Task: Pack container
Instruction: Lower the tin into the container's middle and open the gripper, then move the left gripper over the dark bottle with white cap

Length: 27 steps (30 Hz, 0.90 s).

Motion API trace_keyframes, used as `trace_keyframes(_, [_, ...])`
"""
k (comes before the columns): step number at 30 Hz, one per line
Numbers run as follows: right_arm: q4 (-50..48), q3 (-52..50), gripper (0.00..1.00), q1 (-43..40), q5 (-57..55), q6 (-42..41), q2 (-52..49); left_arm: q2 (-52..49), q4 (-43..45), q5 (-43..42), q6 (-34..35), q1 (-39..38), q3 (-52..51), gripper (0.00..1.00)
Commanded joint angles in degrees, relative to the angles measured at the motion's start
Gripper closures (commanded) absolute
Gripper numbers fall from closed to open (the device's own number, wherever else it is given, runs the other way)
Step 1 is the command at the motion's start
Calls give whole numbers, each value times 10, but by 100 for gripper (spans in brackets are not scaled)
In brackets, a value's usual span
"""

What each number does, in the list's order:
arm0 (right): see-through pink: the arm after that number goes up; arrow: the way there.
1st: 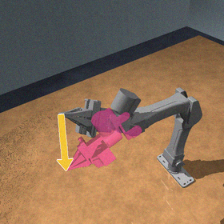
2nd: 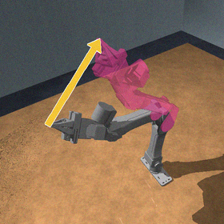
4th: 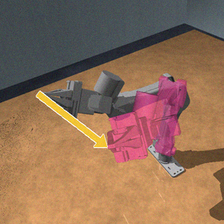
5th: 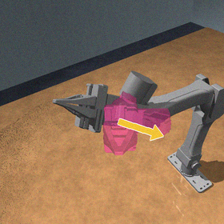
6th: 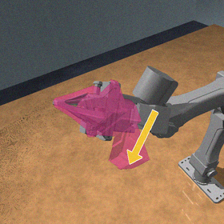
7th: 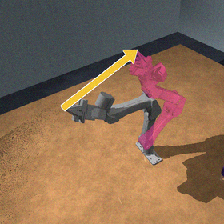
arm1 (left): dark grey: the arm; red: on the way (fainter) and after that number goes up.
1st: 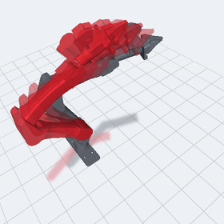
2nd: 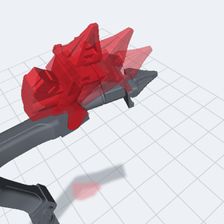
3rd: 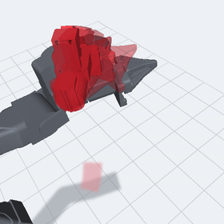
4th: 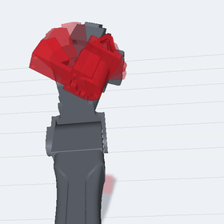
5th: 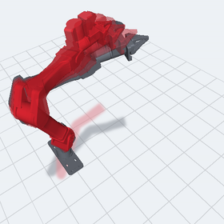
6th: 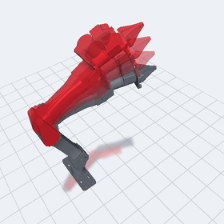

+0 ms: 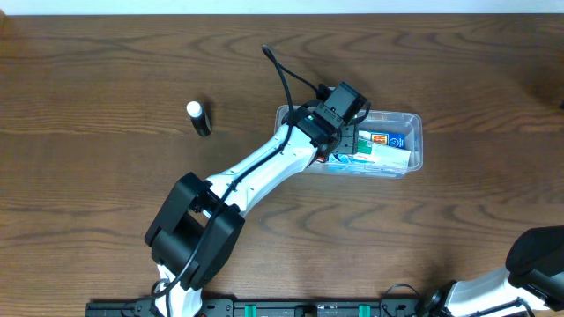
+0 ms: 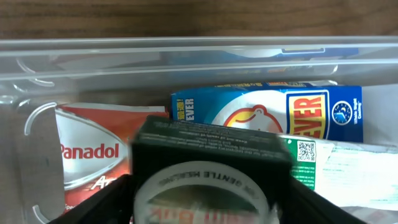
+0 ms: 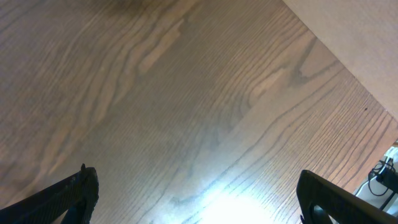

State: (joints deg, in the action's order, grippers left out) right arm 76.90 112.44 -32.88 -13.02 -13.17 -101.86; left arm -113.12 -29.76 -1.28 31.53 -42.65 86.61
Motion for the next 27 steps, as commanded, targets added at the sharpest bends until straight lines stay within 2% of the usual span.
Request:
trace_keyframes(1, [0, 3, 1, -5, -3, 4, 5, -1, 1, 7, 0, -2, 16, 27])
trace_keyframes(9, [0, 3, 1, -5, -3, 4, 5, -1, 1, 7, -1, -2, 16, 27])
trace_keyframes(18, [0, 3, 1, -5, -3, 4, 5, 43, -8, 9, -55, 6, 16, 28])
trace_keyframes(23, [0, 3, 1, -5, -3, 4, 5, 101, -62, 38, -66, 46, 16, 28])
trace_keyframes(27, [0, 3, 1, -5, -3, 4, 5, 144, -110, 39, -92, 97, 16, 21])
